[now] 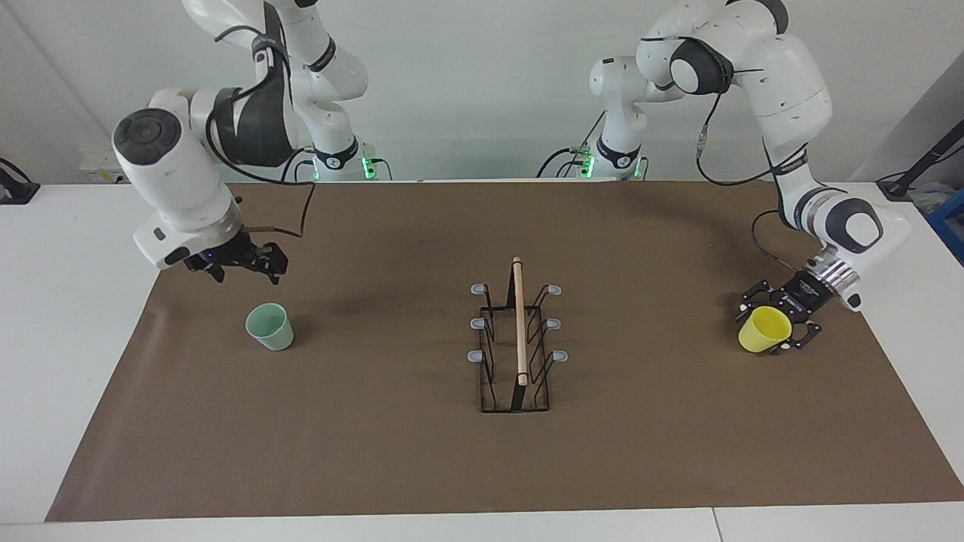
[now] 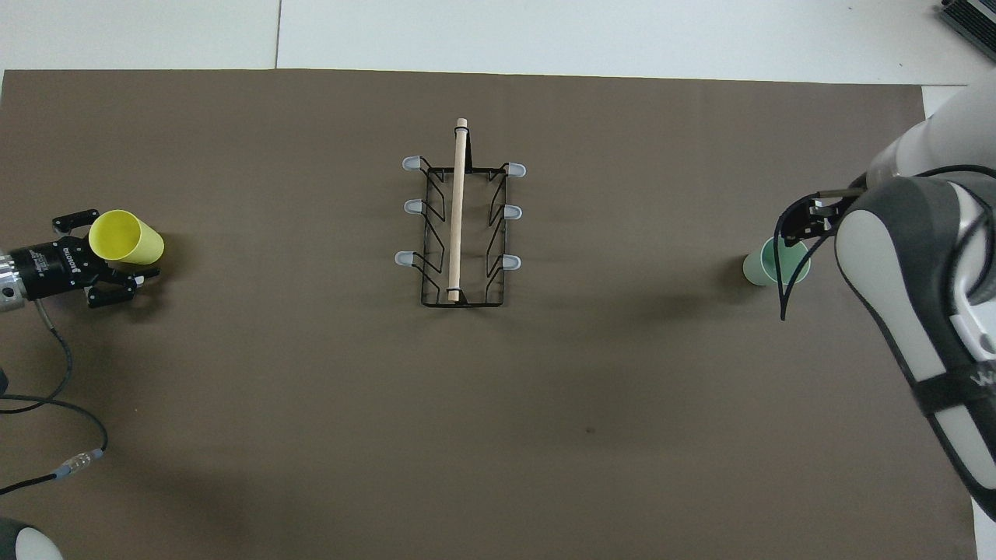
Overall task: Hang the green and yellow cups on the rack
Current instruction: 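Grasp the yellow cup with the left gripper while the right gripper grasps the green cup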
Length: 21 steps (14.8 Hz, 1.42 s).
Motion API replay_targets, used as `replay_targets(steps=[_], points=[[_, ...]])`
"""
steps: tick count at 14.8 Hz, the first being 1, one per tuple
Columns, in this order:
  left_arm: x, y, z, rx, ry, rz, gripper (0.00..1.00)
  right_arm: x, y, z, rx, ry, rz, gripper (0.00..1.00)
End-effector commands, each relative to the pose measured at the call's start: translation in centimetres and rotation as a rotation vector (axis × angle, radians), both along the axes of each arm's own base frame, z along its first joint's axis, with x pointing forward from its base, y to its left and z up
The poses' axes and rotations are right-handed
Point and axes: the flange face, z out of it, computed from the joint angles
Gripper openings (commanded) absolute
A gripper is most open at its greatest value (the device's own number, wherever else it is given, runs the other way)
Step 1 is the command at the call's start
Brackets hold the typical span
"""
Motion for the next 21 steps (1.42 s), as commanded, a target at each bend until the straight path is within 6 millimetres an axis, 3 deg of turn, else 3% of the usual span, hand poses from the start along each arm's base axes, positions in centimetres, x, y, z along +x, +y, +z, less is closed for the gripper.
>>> replay_targets(steps=[1,2,3,4,5,8,10,13,15,19,21], points=[[-0.6,-1.2,0.4,-0.008,-0.004,0.026,0.93,2.7,0.9,-3.2,-0.029,-0.020,0.039,1.00],[-0.5,-1.3,0.5,-0.007,-0.005,0.025,0.82,2.9,2.3,-4.2,-0.051,-0.030,0.072,1.00],[-0.5,-1.4,0.6,-0.007,-0.009,0.020,0.32,2.9,2.6,-5.0,-0.060,-0.022,0.085,1.00],[-0.4,-1.4,0.7,-0.007,-0.010,0.019,0.06,2.9,2.9,-5.6,-0.060,-0.010,0.109,1.00],[-0.1,-1.5,1.3,-0.006,-0.022,0.016,0.00,2.9,3.3,-5.9,-0.059,0.002,0.150,1.00],[0.9,-1.8,4.8,0.011,-0.091,-0.004,0.00,2.9,6.1,-10.3,-0.136,0.113,0.374,1.00],[1.9,-2.4,6.9,0.042,-0.132,-0.016,0.00,2.2,10.0,-13.2,-0.240,0.206,0.585,1.00],[3.4,-2.4,10.0,0.119,-0.155,-0.095,0.00,1.3,10.3,-14.6,-0.317,0.320,0.854,1.00],[4.5,-2.5,12.3,0.199,-0.160,-0.160,0.00,-0.2,9.8,-17.1,-0.388,0.429,1.036,1.00],[6.6,-4.3,16.8,0.395,-0.176,-0.323,0.00,-3.0,10.8,-20.2,-0.473,0.588,1.262,1.00],[7.4,-6.3,19.1,0.467,-0.172,-0.386,0.00,-3.5,11.5,-20.0,-0.536,0.614,1.316,1.00]])
